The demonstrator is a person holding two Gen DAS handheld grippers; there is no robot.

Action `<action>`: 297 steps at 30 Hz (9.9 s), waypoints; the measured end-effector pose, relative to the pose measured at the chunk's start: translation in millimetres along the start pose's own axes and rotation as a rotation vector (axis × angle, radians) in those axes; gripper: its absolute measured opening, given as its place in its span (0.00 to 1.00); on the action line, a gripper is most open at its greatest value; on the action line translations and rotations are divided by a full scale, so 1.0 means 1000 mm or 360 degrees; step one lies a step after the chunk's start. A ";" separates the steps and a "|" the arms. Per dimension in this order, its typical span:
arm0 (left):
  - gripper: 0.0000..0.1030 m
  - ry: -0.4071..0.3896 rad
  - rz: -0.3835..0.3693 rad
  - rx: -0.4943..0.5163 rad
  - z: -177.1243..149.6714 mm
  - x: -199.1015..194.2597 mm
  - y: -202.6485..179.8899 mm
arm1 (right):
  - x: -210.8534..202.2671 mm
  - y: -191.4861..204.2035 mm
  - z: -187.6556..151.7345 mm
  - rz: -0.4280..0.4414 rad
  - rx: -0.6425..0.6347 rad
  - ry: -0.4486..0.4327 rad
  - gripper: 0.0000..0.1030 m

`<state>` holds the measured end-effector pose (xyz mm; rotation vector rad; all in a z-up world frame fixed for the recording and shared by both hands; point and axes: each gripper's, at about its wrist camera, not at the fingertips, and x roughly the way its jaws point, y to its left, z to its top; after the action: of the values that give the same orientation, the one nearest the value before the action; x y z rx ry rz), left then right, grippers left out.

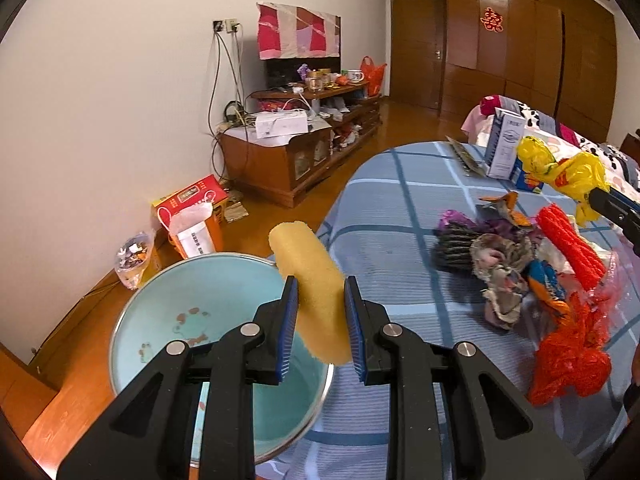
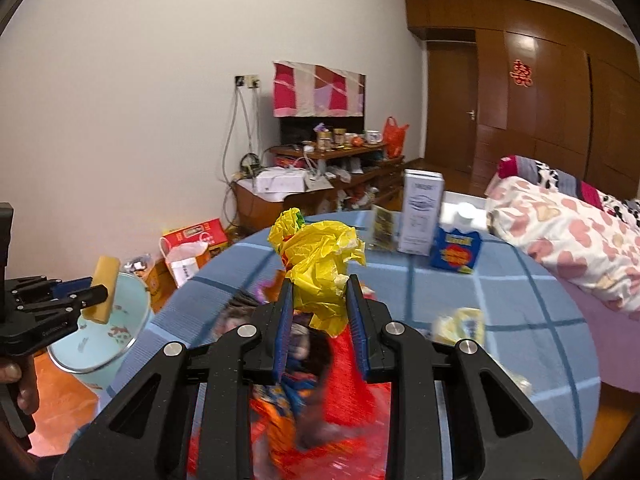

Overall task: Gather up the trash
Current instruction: 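Carry the yellow sponge and yellow bag over the light-blue basin with both tools, then open both tools to drop the sponge and yellow bag into the basin, then grasp the red plastic bag with the left tool while the right tool grasps the pale wrapper, then carry the red bag and pale wrapper over the basin with both tools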

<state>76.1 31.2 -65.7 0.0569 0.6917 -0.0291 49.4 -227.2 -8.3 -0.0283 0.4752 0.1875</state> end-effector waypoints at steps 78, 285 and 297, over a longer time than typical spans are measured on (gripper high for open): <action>0.24 -0.0047 0.0451 -0.0188 -0.021 -0.018 0.115 | 0.075 0.176 0.003 0.0438 -0.0412 0.0060 0.27; 0.08 0.0038 0.0484 0.0012 -0.023 -0.025 0.109 | 0.086 0.165 0.004 0.0487 -0.0532 0.0177 0.12; 0.09 0.0050 0.0530 -0.0008 -0.024 -0.020 0.115 | 0.087 0.180 0.000 0.0528 -0.0570 0.0187 0.12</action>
<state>50.7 147.8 -66.2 0.1675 0.7063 0.2935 91.8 -35.6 -45.2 -0.3132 0.5572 0.5978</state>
